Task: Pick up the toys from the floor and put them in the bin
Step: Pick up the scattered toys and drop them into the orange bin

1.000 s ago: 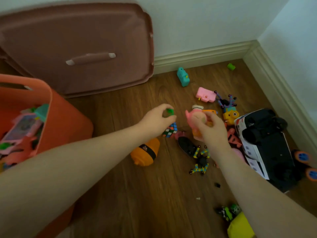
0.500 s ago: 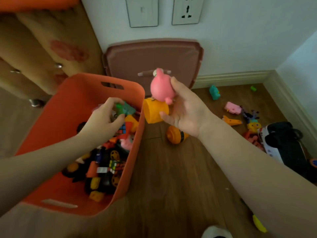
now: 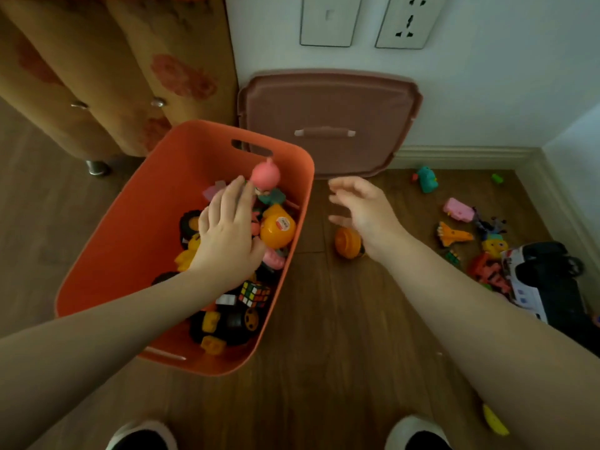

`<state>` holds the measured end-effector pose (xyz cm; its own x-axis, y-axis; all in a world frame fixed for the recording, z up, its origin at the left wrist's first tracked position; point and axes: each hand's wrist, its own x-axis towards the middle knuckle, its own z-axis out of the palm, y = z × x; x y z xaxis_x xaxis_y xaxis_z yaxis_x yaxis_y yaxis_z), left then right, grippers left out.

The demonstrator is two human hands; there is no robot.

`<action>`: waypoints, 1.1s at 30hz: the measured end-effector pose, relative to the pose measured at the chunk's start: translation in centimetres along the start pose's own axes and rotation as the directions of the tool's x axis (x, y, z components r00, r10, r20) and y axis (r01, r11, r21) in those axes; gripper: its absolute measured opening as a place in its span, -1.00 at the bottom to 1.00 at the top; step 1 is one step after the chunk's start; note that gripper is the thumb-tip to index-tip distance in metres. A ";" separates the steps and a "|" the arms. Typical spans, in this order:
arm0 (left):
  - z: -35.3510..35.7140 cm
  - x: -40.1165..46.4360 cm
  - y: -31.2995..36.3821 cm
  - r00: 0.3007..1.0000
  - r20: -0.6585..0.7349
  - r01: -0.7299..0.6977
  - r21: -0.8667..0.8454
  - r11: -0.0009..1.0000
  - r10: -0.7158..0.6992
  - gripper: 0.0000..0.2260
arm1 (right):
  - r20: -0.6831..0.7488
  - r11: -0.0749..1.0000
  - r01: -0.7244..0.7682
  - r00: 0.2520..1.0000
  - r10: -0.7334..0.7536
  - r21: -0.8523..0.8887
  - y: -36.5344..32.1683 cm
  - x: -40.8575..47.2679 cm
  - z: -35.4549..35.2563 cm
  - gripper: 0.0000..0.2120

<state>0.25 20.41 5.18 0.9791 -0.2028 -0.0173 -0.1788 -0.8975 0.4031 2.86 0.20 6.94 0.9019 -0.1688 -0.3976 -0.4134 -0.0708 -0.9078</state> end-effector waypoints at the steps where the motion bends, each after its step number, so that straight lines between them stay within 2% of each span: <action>1: -0.3 0.0 1.1 0.999 -0.011 -0.047 -0.037 0.998 0.047 -0.28 | -0.041 0.998 -0.014 0.999 0.011 -0.061 0.8 0.3 -1.4 -0.81; 4: 0.5 0.5 4.2 0.978 0.048 -0.197 -0.080 0.977 0.201 -0.32 | -0.166 0.972 -0.114 0.983 0.080 -0.206 4.5 1.1 -6.4 -0.78; 8: 3.9 1.4 8.3 0.895 0.095 -0.430 -0.079 0.899 0.436 -0.43 | -0.306 0.858 -0.290 0.938 0.166 -0.424 9.6 1.3 -13.5 -0.78; 11: 6.5 2.2 11.6 0.821 0.248 -0.506 -0.098 0.857 0.514 -0.50 | -0.315 0.738 -0.356 0.927 0.203 -0.574 13.1 0.9 -18.2 -0.70; 13: 8.4 3.1 13.3 0.770 0.369 -0.551 -0.028 0.834 0.521 -0.52 | -0.313 0.678 -0.364 0.928 0.204 -0.638 15.5 1.1 -20.5 -0.65; 15: 10.9 4.7 14.8 0.746 0.483 -0.550 0.059 0.833 0.459 -0.51 | -0.306 0.658 -0.365 0.929 0.208 -0.659 17.5 1.7 -22.7 -0.60; 18: 14.0 7.3 15.1 0.737 0.618 -0.453 0.150 0.879 0.274 -0.45 | -0.271 0.614 -0.323 0.946 0.179 -0.720 18.4 3.2 -23.9 -0.52; 20: 15.7 8.7 14.9 0.732 0.659 -0.386 0.194 0.902 0.172 -0.41 | -0.230 0.596 -0.271 0.962 0.146 -0.756 18.4 4.4 -24.3 -0.48; 23: 18.0 9.8 14.5 0.725 0.687 -0.268 0.213 0.940 0.051 -0.39 | -0.159 0.565 -0.240 0.969 0.190 -0.790 18.7 6.1 -24.5 -0.42; 26: 19.7 9.6 14.2 0.711 0.703 -0.219 0.249 0.943 -0.020 -0.31 | -0.105 0.540 -0.223 0.965 0.241 -0.811 18.7 7.2 -24.1 -0.34; 29: 20.7 8.8 14.4 0.748 0.662 -0.178 0.268 0.947 -0.047 -0.21 | -0.099 0.481 -0.219 0.960 0.261 -0.849 19.2 7.7 -23.6 -0.24; 33: 21.5 8.3 14.4 0.789 0.613 -0.148 0.254 0.956 -0.041 -0.05 | -0.018 0.389 -0.105 0.975 0.222 -0.915 20.7 6.7 -21.8 -0.08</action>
<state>3.74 -2.64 -8.81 0.7199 -0.3635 -0.5913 -0.3406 -0.9273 0.1554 -2.36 -23.86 -11.56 0.7854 -0.1976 -0.5866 -0.3702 -0.9095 -0.1893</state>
